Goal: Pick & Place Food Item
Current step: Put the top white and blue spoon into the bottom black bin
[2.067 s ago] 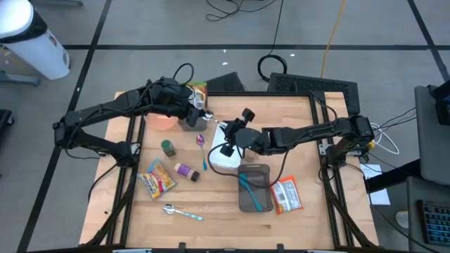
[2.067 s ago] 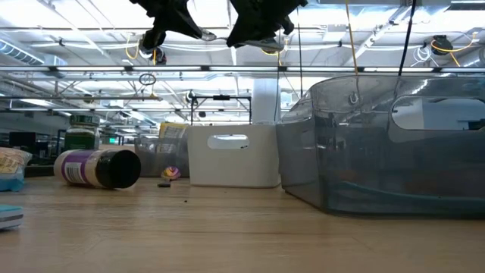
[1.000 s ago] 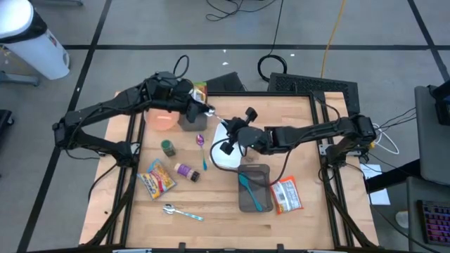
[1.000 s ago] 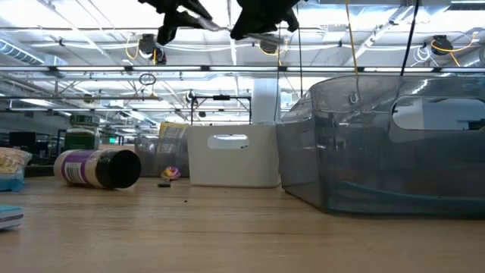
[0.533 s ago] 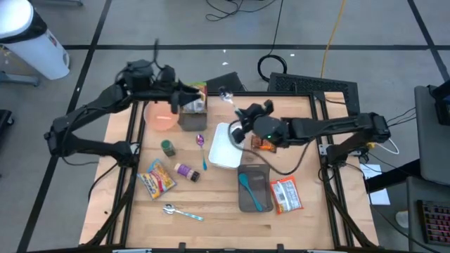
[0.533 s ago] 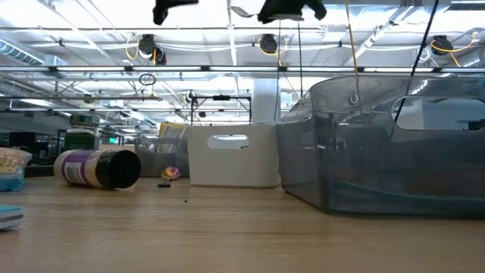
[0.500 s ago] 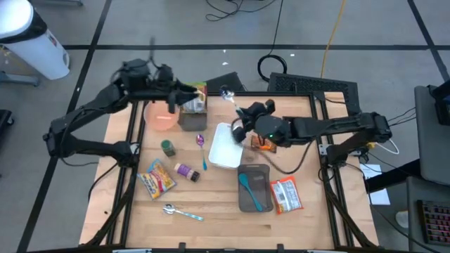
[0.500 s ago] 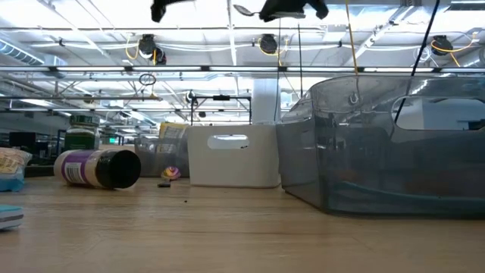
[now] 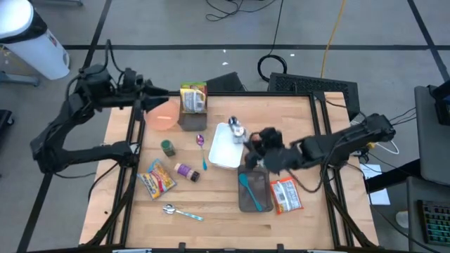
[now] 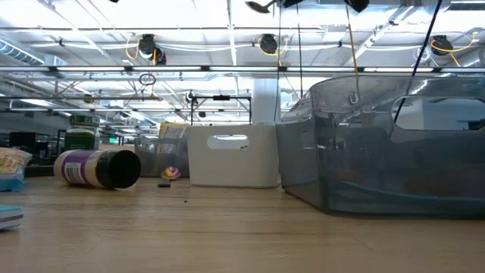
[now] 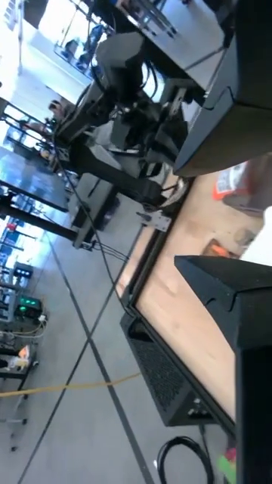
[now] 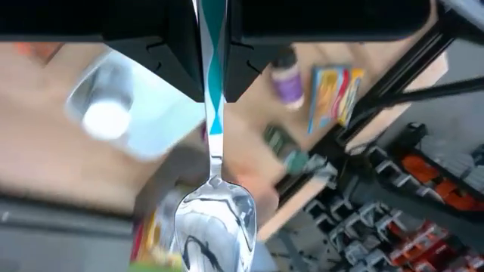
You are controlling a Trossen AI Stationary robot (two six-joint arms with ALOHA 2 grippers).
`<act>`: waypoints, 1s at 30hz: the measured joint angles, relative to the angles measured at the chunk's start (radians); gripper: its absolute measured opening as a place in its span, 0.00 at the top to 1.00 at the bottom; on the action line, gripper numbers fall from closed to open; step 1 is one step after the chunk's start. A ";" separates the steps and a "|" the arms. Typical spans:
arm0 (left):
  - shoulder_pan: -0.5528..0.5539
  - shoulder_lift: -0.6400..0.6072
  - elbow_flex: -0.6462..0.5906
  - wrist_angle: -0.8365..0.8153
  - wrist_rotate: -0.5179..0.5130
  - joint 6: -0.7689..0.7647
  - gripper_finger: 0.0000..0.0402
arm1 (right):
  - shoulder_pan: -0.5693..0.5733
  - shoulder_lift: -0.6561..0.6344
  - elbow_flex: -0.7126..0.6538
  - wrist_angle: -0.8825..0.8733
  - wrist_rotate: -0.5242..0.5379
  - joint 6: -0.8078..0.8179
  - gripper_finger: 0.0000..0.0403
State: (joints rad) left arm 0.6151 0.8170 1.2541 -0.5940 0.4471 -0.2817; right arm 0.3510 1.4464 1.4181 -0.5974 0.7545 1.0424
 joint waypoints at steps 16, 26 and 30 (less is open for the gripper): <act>0.000 -0.012 -0.007 -0.159 -0.003 0.052 0.53 | 0.177 0.229 -0.001 -0.015 -0.102 0.452 0.95; -0.001 -0.003 -0.067 -0.106 -0.063 0.007 0.53 | 0.252 0.276 -0.001 -0.189 -0.102 0.595 0.95; -0.009 0.000 -0.118 -0.018 -0.063 -0.049 0.53 | 0.272 0.275 -0.001 -0.293 -0.102 0.635 0.95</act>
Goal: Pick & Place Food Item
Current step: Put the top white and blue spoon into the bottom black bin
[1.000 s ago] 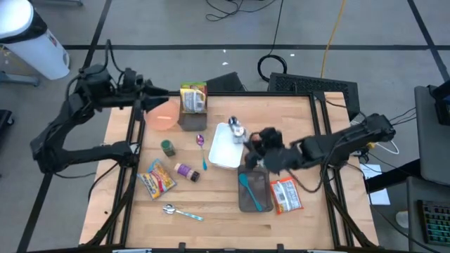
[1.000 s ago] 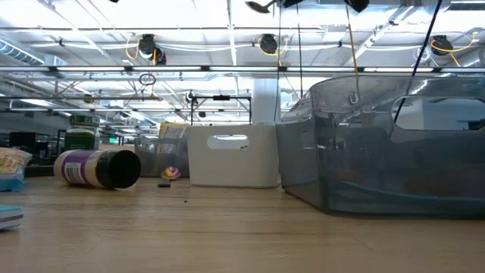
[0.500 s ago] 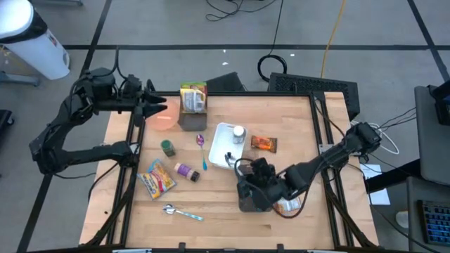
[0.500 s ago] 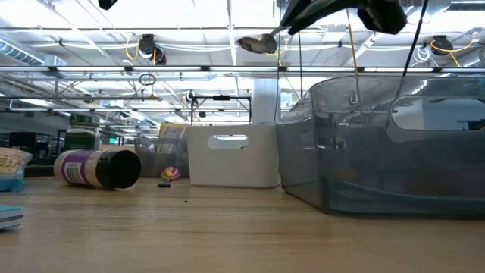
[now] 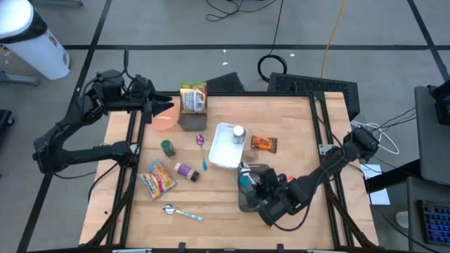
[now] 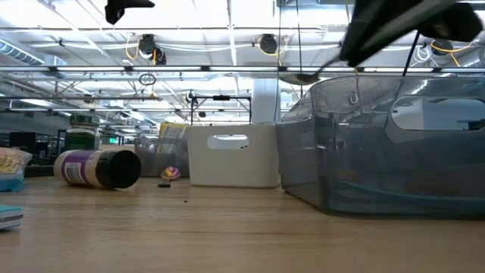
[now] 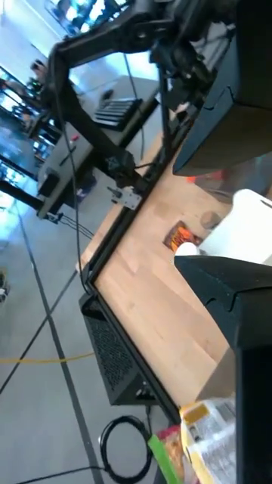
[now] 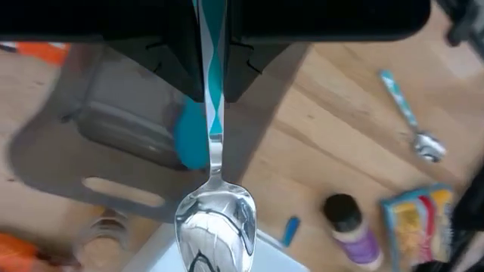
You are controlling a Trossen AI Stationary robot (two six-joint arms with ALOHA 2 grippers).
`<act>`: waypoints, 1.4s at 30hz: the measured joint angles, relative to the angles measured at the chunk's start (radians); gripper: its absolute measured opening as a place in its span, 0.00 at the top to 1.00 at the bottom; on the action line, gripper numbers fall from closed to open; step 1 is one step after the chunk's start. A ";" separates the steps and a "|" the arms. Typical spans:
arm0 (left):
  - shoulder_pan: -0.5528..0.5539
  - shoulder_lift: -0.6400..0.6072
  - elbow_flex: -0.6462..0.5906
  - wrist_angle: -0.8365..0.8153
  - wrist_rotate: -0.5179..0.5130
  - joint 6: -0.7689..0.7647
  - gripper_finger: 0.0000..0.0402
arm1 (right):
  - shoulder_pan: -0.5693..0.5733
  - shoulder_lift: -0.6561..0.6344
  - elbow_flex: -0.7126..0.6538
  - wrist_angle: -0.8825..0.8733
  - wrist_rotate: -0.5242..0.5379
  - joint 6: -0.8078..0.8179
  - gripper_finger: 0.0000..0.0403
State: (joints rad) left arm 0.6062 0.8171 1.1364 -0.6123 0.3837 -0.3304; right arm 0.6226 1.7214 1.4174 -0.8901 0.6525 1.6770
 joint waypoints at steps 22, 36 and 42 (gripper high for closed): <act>-0.025 0.001 -0.178 0.282 0.000 -0.150 0.53 | 0.007 0.000 -0.210 0.237 0.001 0.037 0.95; -0.025 0.001 -0.178 0.304 0.000 -0.150 0.53 | -0.033 0.072 -0.247 0.420 -0.048 -0.074 0.95; -0.025 0.001 -0.178 0.304 0.000 -0.162 0.53 | -0.040 0.101 -0.247 0.440 -0.056 -0.075 0.95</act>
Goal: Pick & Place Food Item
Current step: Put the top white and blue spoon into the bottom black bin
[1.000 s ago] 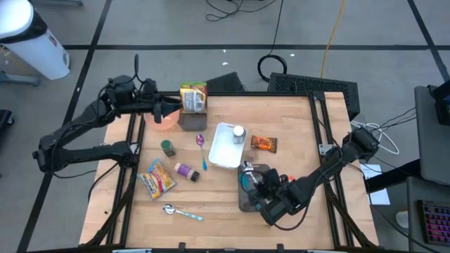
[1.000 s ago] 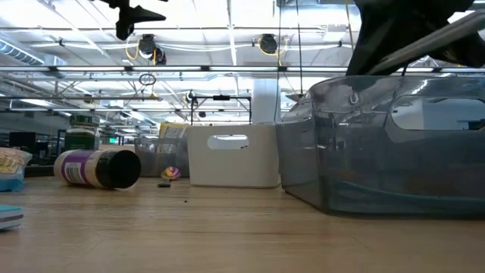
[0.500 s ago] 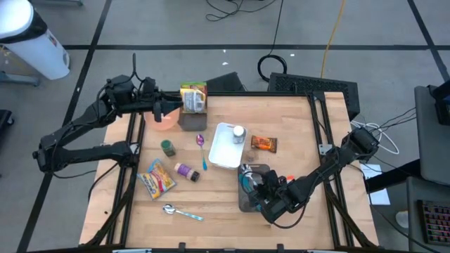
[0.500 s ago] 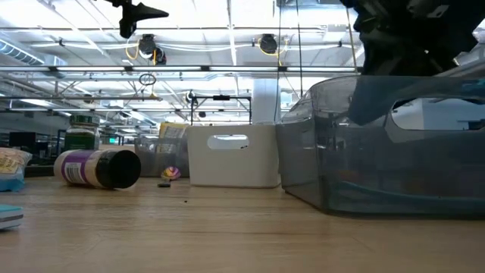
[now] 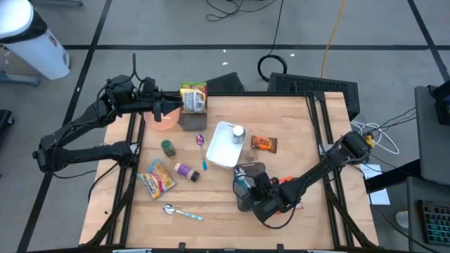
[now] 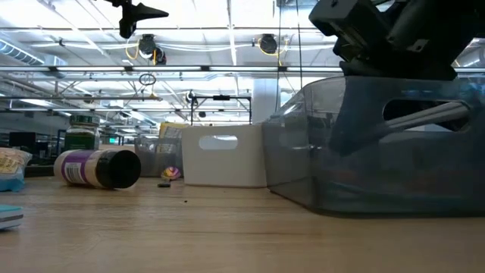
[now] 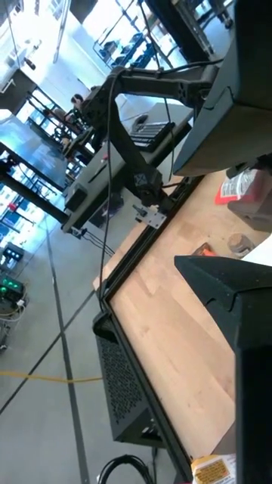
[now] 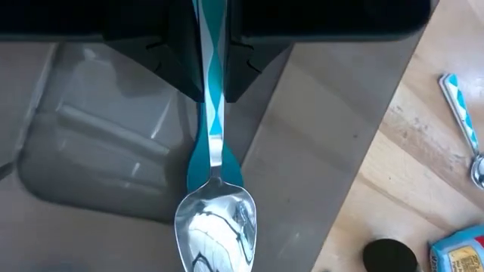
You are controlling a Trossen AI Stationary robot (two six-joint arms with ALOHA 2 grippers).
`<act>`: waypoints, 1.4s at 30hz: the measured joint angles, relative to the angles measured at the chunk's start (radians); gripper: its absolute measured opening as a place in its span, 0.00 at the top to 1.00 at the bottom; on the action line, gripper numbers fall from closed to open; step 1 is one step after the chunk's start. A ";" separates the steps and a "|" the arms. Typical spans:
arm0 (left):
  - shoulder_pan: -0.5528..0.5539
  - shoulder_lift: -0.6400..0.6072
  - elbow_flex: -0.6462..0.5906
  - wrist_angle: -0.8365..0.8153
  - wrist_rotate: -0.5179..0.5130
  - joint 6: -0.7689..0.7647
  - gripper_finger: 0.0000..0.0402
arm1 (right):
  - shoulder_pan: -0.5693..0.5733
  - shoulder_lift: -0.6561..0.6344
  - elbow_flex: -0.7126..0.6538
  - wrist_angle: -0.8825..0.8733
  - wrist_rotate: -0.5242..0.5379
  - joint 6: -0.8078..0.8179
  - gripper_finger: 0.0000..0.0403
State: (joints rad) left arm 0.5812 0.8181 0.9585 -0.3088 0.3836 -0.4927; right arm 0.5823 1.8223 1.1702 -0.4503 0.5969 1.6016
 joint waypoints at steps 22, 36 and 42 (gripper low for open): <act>0.000 0.000 0.000 -0.001 0.000 -0.004 0.53 | -0.001 0.009 0.000 -0.041 -0.076 -0.018 0.95; 0.000 0.000 0.000 -0.001 0.000 -0.001 0.53 | -0.005 0.009 0.000 -0.045 -0.078 -0.014 0.89; 0.000 0.000 0.000 -0.002 0.000 0.010 0.53 | -0.005 0.009 0.000 -0.033 -0.074 -0.016 0.77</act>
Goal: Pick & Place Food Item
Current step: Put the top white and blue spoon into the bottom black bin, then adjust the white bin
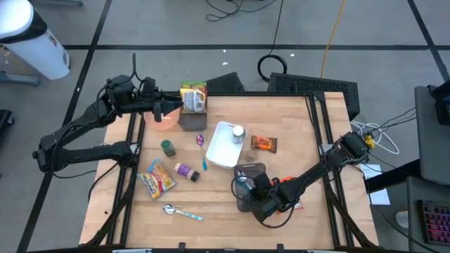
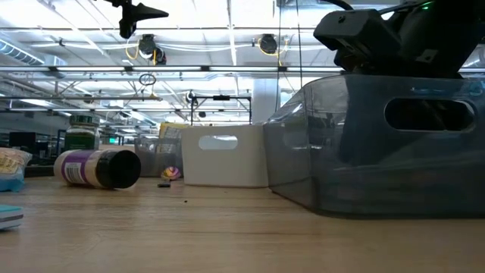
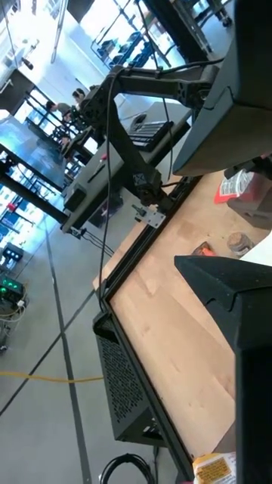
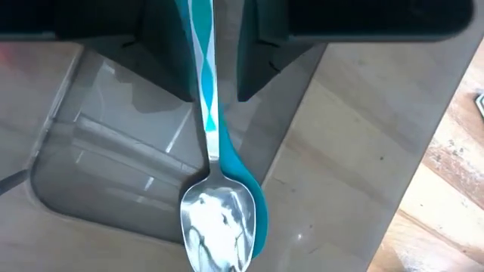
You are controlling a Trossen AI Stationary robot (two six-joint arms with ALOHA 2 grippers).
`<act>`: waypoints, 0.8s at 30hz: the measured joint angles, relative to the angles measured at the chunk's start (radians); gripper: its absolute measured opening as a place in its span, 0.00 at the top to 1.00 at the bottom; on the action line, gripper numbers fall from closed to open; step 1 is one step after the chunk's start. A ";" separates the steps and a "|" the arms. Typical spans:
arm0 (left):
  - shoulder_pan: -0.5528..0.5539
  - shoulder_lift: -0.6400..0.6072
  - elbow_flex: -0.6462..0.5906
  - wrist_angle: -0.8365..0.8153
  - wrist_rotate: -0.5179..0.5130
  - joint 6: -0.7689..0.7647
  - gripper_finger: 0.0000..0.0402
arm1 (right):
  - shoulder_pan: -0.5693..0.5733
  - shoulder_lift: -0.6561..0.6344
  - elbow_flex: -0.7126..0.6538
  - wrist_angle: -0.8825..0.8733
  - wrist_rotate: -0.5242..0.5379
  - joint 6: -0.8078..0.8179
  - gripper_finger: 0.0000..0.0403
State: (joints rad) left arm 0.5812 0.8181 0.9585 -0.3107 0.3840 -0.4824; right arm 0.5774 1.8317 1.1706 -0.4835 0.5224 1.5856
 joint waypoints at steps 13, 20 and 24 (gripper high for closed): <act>-0.001 0.036 0.000 -0.055 0.106 0.053 0.53 | 0.000 0.000 0.000 0.010 0.027 -0.001 0.63; -0.030 0.076 0.000 -0.125 0.166 0.159 0.53 | 0.000 -0.047 0.000 0.011 0.072 -0.081 0.64; -0.068 0.121 0.000 -0.205 0.146 0.203 0.53 | -0.002 -0.114 0.000 -0.009 0.085 -0.165 0.64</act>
State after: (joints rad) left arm 0.5135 0.9395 0.9588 -0.5153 0.5300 -0.2795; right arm 0.5758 1.7174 1.1706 -0.4926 0.6078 1.4209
